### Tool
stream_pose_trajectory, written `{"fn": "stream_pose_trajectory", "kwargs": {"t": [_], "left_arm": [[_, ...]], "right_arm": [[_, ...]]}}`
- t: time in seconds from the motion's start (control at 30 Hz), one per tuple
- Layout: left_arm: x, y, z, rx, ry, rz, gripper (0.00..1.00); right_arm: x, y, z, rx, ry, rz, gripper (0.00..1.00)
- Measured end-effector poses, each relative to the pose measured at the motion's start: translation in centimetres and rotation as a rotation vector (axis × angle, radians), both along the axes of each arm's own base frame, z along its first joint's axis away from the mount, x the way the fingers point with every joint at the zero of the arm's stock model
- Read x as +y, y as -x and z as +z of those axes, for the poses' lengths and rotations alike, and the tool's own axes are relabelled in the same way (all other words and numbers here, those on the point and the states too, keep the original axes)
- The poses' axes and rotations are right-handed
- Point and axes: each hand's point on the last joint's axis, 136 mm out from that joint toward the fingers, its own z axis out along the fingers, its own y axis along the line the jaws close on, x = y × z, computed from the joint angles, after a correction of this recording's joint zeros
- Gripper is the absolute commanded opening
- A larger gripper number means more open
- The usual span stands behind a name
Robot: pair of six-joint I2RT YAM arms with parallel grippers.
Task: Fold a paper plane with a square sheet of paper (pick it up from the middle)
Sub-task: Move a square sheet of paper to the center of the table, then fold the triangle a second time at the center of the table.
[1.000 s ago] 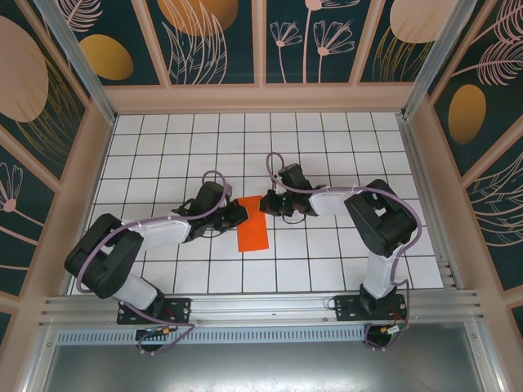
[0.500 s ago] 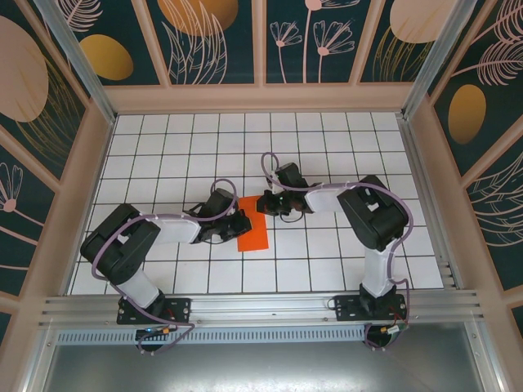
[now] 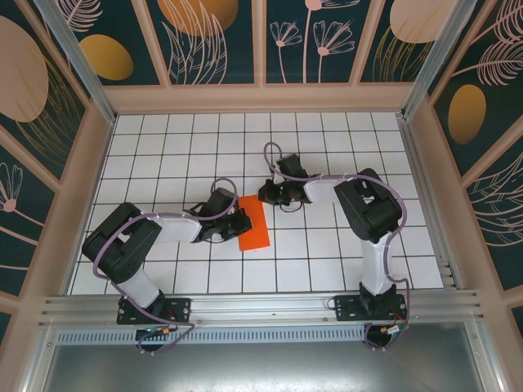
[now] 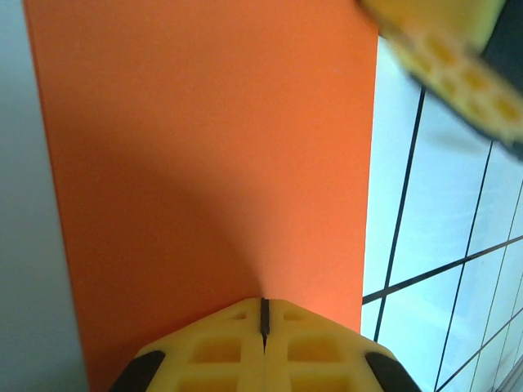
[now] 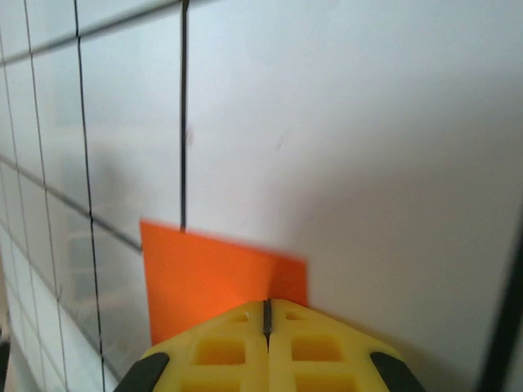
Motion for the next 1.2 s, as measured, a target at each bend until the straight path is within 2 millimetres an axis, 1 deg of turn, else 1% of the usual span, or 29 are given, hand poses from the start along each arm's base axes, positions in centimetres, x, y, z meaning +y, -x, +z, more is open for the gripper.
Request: {"fn": "stream_pose_trajectory", "kwargs": {"t": [0.13,0.2,0.27,0.37,0.4,0.5,0.57,0.63,0.7,0.73,0.8,0.9,1.03,1.2], "left_arm": [[0.0,0.0,0.0,-0.001,0.000,0.000,0.00],[0.0,0.0,0.0,-0.004,-0.002,0.000,0.07],[0.1,-0.2,0.1,-0.017,-0.012,-0.008,0.16],[0.0,-0.7,0.6,-0.040,-0.041,-0.016,0.34],[0.1,-1.1,1.1,-0.057,-0.054,-0.015,0.41],[0.3,-2.3,3.1,-0.115,-0.062,0.008,0.54],[0.8,-2.9,4.9,-0.160,-0.055,0.035,0.63],[1.6,-3.5,6.6,-0.198,-0.048,0.071,0.72],[2.5,-3.8,7.6,-0.222,-0.042,0.112,0.80],[3.2,-3.7,7.9,-0.227,-0.044,0.132,0.85],[4.5,-3.3,7.6,-0.219,-0.053,0.168,0.92],[5.9,-2.1,6.4,-0.176,-0.095,0.194,0.99],[6.9,-1.0,5.4,-0.144,-0.124,0.199,0.99],[7.3,0.0,5.0,-0.131,-0.120,0.193,0.99]], "right_arm": [[-1.4,-3.7,0.4,-0.049,0.022,-0.084,0.00],[-2.0,-4.4,0.7,-0.063,0.028,-0.106,0.00],[-2.1,-4.3,1.0,-0.068,0.030,-0.111,0.00],[-2.5,-2.8,2.3,-0.077,0.027,-0.100,0.00],[-2.6,-2.1,3.0,-0.082,0.024,-0.094,0.03],[-2.4,0.1,5.0,-0.107,0.012,-0.072,0.12],[-1.7,1.6,5.8,-0.119,0.007,-0.048,0.15],[-0.7,3.3,5.8,-0.112,0.007,-0.020,0.16],[0.3,5.1,5.1,-0.088,0.014,0.006,0.16],[0.7,6.0,4.7,-0.073,0.019,0.017,0.17],[1.4,7.4,3.9,-0.045,0.028,0.032,0.19],[2.1,8.7,2.8,-0.012,0.044,0.037,0.21],[2.3,10.0,1.5,0.032,0.067,0.029,0.26],[1.8,11.3,0.0,0.071,0.087,0.008,0.26]]}}
